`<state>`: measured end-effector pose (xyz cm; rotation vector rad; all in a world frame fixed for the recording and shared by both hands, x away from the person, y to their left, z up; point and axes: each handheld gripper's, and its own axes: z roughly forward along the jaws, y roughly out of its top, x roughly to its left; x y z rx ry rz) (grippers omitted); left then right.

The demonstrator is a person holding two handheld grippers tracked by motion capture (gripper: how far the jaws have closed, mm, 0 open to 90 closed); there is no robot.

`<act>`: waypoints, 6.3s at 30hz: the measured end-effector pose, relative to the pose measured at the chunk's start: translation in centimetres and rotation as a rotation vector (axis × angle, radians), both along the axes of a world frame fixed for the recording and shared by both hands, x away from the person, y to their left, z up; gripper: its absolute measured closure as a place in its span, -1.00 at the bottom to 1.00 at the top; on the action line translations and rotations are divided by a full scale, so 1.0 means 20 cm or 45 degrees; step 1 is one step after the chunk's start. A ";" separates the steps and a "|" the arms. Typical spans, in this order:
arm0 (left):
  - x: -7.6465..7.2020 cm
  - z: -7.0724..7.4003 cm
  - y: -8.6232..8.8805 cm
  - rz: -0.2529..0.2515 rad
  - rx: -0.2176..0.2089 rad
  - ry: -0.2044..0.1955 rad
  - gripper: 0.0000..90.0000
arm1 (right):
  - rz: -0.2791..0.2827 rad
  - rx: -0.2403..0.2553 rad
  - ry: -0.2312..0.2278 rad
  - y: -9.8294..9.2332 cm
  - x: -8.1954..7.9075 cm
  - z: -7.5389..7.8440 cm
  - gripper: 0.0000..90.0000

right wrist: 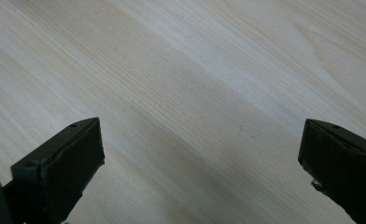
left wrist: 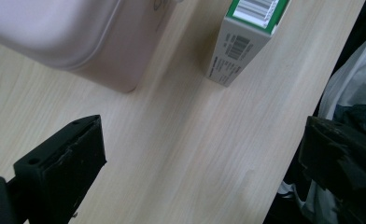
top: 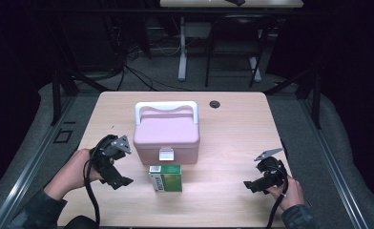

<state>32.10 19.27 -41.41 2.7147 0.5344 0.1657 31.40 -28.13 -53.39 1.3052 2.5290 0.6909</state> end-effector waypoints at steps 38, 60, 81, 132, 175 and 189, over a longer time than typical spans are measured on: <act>0.04 0.02 -0.53 -0.380 0.168 0.041 -0.72 | 0.015 0.010 0.016 0.01 0.00 0.00 -1.00; 0.07 -0.05 -0.65 -0.441 0.306 0.095 0.05 | 0.022 -0.007 0.034 0.01 0.00 -0.01 -1.00; 0.06 -0.07 -0.69 -0.469 0.399 0.070 0.38 | 0.029 -0.023 0.030 0.01 0.00 -0.01 -1.00; 0.01 0.00 -0.34 -0.305 0.457 0.093 0.41 | 0.013 -0.023 0.041 0.01 0.00 -0.02 -1.00; 0.08 0.06 0.08 0.043 0.440 0.082 0.41 | 0.008 -0.026 0.049 0.01 0.00 -0.02 -1.00; 0.18 0.07 0.20 0.195 0.419 0.082 0.41 | 0.008 -0.026 0.048 0.01 0.00 -0.02 -1.00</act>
